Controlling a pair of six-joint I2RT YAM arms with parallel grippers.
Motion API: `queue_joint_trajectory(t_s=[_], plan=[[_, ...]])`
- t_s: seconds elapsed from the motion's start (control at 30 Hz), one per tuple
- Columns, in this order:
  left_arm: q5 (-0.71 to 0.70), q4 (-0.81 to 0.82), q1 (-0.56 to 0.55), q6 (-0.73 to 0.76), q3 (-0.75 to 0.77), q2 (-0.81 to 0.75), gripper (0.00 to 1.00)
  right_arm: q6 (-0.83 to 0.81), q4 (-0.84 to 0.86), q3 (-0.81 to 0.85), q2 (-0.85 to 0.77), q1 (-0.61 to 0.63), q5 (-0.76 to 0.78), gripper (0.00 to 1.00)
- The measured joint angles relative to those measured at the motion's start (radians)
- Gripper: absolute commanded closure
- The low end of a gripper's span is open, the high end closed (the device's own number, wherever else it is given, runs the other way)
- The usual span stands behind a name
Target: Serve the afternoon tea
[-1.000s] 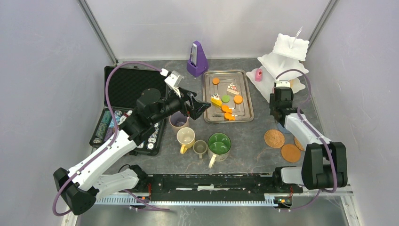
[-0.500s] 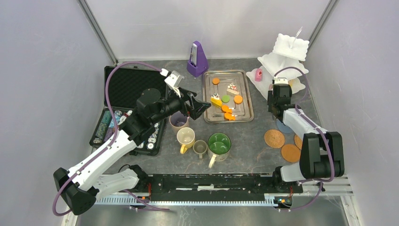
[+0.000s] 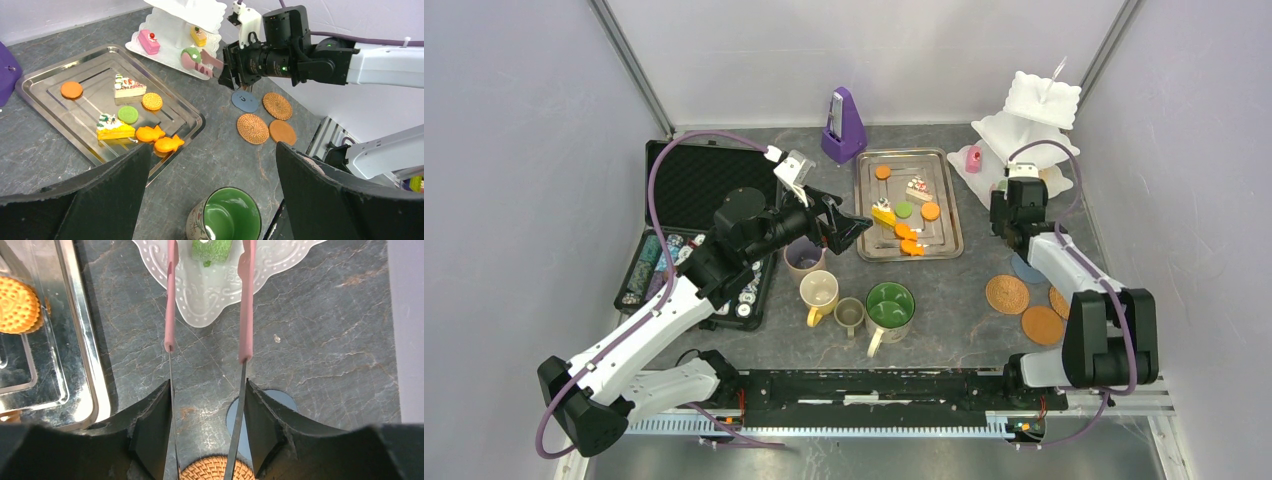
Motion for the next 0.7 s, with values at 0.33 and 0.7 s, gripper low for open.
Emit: queue_joint_trajectory(t_s=[0.33,0.7], plan=[[0.002,0.002,0.0,0.0,0.0,0.002,0.0,-0.009,-0.064,-0.008,-0.195,0.0,-0.007,0.46],[0.005,0.002,-0.002,0.0,0.0,0.014,0.0,-0.053,-0.16,-0.048,-0.315,0.055,-0.306,0.45]])
